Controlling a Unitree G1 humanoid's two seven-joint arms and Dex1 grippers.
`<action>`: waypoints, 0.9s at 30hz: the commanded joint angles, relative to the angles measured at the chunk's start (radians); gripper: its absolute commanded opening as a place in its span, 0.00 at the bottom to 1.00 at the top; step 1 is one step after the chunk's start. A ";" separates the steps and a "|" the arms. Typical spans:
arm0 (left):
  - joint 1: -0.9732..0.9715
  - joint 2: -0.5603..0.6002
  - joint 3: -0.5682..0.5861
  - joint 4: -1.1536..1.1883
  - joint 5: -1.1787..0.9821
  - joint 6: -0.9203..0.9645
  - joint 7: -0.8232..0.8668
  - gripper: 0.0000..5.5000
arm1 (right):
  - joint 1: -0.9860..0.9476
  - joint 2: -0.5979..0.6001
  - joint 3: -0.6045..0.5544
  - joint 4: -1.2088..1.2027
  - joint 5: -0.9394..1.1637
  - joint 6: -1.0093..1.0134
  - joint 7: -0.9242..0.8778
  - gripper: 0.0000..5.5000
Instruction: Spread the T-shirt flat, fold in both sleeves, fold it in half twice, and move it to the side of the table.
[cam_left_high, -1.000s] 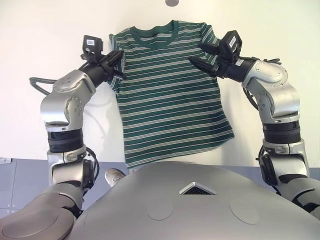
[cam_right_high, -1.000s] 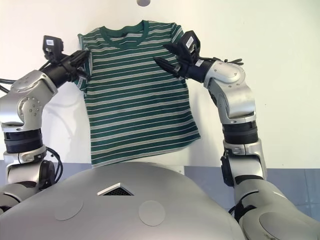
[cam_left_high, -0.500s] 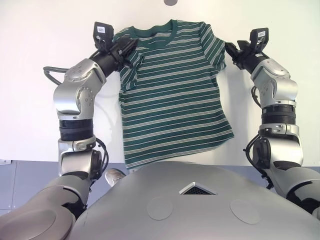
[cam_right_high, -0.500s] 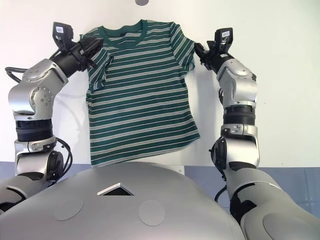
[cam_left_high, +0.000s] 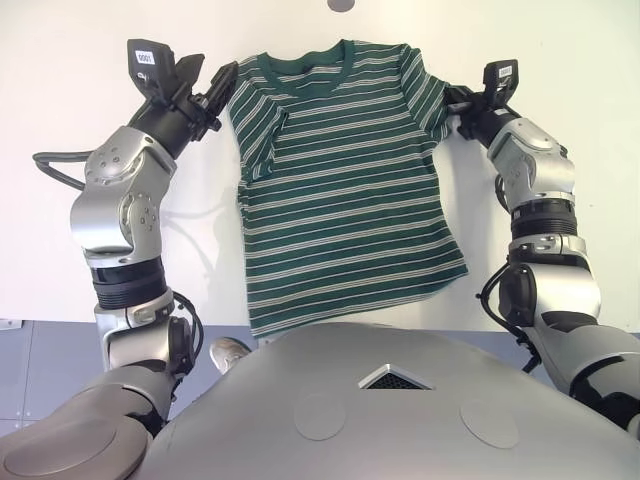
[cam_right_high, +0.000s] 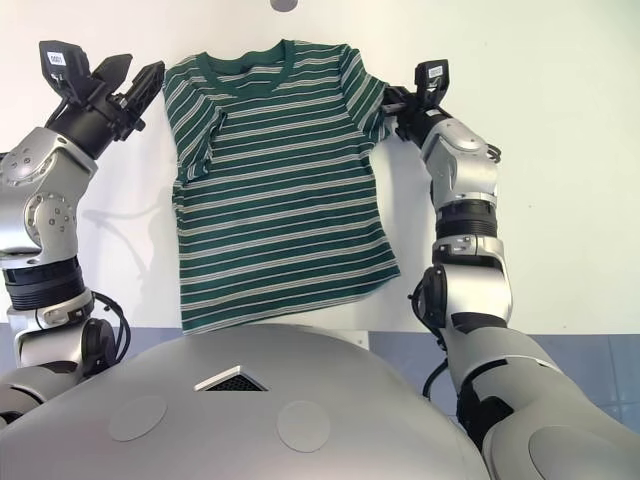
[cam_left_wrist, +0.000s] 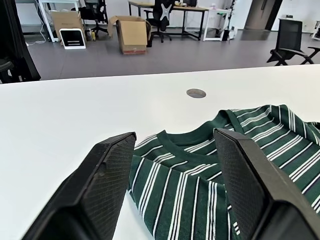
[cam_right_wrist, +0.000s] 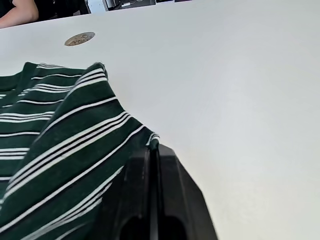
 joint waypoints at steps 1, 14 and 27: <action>0.014 0.019 -0.003 -0.016 0.007 0.004 0.001 0.52 | 0.007 0.011 0.022 -0.038 -0.031 -0.030 -0.010 0.00; 0.064 0.040 -0.078 -0.050 0.060 -0.010 -0.012 0.52 | 0.049 0.027 0.452 -0.438 -0.437 0.063 -0.055 0.00; 0.146 0.130 -0.099 -0.118 0.093 -0.129 -0.102 0.60 | 0.138 -0.021 0.393 -0.713 -0.195 0.062 0.235 0.36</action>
